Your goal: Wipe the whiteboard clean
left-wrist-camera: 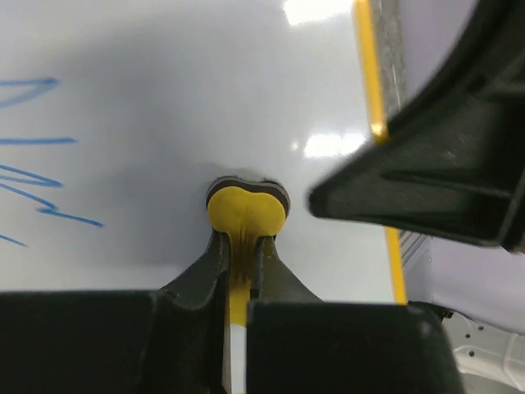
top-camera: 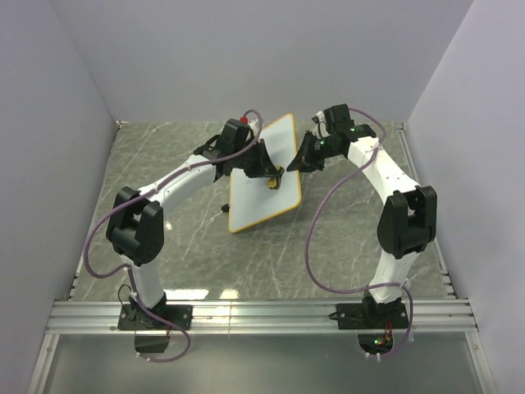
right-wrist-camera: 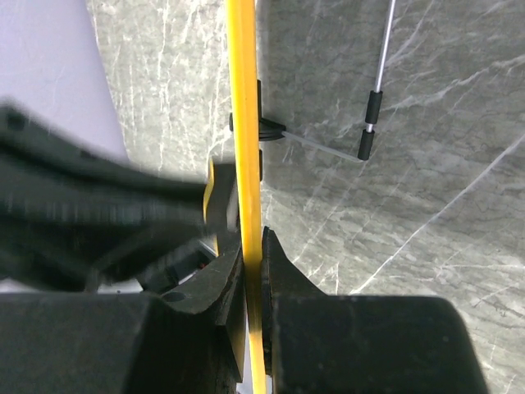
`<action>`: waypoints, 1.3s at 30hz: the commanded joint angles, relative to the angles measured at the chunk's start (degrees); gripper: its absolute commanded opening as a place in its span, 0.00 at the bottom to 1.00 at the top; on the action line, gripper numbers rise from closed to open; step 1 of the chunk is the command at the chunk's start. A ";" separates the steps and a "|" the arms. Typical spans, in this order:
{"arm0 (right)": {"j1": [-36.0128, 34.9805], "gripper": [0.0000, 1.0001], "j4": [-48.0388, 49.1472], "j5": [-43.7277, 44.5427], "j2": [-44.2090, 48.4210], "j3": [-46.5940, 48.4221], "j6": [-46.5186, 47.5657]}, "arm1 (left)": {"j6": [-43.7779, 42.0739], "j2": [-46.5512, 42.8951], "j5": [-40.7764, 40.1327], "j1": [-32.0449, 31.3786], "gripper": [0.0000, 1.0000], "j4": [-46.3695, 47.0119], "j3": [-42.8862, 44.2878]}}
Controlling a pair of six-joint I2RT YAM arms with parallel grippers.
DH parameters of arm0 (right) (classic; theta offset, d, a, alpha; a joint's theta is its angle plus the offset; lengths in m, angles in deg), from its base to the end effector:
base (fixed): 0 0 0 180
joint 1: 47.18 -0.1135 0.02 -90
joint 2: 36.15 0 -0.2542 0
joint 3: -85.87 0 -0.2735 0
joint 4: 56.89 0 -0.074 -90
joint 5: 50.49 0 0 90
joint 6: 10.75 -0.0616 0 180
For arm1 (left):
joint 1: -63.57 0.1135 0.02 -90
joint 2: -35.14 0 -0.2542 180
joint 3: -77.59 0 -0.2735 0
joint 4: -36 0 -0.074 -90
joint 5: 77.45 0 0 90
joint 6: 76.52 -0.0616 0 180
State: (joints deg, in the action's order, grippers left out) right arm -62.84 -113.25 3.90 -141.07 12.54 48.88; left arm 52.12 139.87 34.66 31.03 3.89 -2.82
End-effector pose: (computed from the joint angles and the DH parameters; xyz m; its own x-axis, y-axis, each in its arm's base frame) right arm 0.4050 0.1508 0.2663 -0.9524 0.1599 -0.2597 -0.0726 0.7081 0.7023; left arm 0.3765 -0.2677 0.2555 -0.8674 -0.1328 -0.4795 0.2679 0.6875 -0.6750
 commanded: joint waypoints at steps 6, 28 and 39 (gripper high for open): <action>-1.13 0.00 -0.53 1.16 2.53 -0.83 1.81 | 0.57 5.40 0.04 8.87 0.00 1.59 -11.93; -1.21 0.00 1.05 0.37 2.62 -3.29 0.58 | -1.36 11.28 1.01 -0.25 0.00 -8.59 17.76; -1.22 0.00 -1.06 1.25 3.32 -1.89 1.72 | -1.45 15.24 -2.33 11.16 0.00 -6.05 0.04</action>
State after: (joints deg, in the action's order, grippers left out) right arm -62.56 -111.63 3.85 -140.11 10.09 47.81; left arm 50.87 151.04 34.53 39.62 1.90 4.61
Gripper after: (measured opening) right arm 0.114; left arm 0.072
